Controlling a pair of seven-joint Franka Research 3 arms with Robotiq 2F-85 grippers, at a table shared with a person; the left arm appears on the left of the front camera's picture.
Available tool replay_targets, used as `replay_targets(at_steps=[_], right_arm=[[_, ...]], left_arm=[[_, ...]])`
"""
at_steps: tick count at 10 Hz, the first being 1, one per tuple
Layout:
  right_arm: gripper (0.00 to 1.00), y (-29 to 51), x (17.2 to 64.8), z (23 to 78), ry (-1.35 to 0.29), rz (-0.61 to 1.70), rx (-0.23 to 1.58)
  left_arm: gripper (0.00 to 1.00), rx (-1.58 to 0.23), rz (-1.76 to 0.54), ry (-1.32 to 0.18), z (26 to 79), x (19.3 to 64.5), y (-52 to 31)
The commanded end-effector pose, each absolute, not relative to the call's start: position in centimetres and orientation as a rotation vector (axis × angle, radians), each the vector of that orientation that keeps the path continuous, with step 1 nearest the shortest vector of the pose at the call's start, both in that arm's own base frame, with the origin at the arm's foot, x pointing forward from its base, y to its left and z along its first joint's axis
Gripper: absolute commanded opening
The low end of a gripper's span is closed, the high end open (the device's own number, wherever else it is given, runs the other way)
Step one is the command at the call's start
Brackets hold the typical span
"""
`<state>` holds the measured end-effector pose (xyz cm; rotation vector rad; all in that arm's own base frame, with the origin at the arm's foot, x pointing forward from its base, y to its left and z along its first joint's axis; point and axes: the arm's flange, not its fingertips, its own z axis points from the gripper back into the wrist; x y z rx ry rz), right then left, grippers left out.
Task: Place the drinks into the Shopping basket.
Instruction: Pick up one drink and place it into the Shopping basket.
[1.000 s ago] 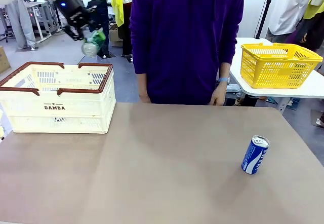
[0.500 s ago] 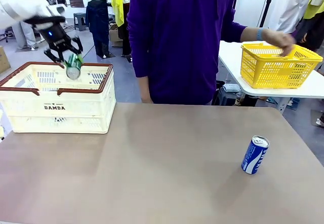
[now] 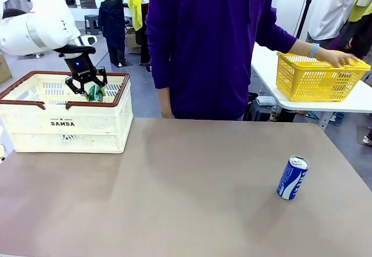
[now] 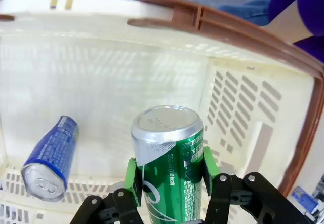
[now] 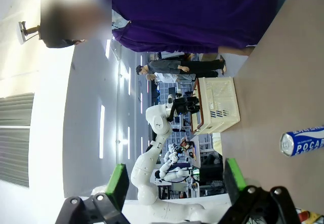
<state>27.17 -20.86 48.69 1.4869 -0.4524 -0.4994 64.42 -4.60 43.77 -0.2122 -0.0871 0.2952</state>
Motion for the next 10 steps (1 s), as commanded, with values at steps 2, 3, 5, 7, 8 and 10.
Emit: replay_targets(at_steps=[2,3,5,7,8,10], right_arm=[[1.00,-20.9,27.1,49.2,-0.443,-0.509,1.496],[1.00,-20.9,27.1,49.2,-0.443,-0.509,1.496],[1.00,-20.9,27.1,49.2,-0.443,-0.509,1.496],[1.00,-20.9,27.1,49.2,-0.443,-0.509,1.496],[1.00,-20.9,27.1,49.2,-0.443,-0.509,1.496],[1.00,-20.9,27.1,49.2,-0.443,-0.509,1.496]], left_arm=[[0.00,-0.165,0.279,-0.078,43.0,63.9,-4.8],[0.00,-0.158,0.255,-0.069,42.7,64.2,-5.1],[0.70,-0.145,0.222,-0.066,42.5,64.4,-5.3],[1.00,-0.140,0.220,-0.068,42.6,64.4,-5.3],[1.00,-0.138,0.218,-0.075,42.8,64.2,-5.4],[1.00,-0.144,0.201,-0.093,43.8,63.9,-5.5]])
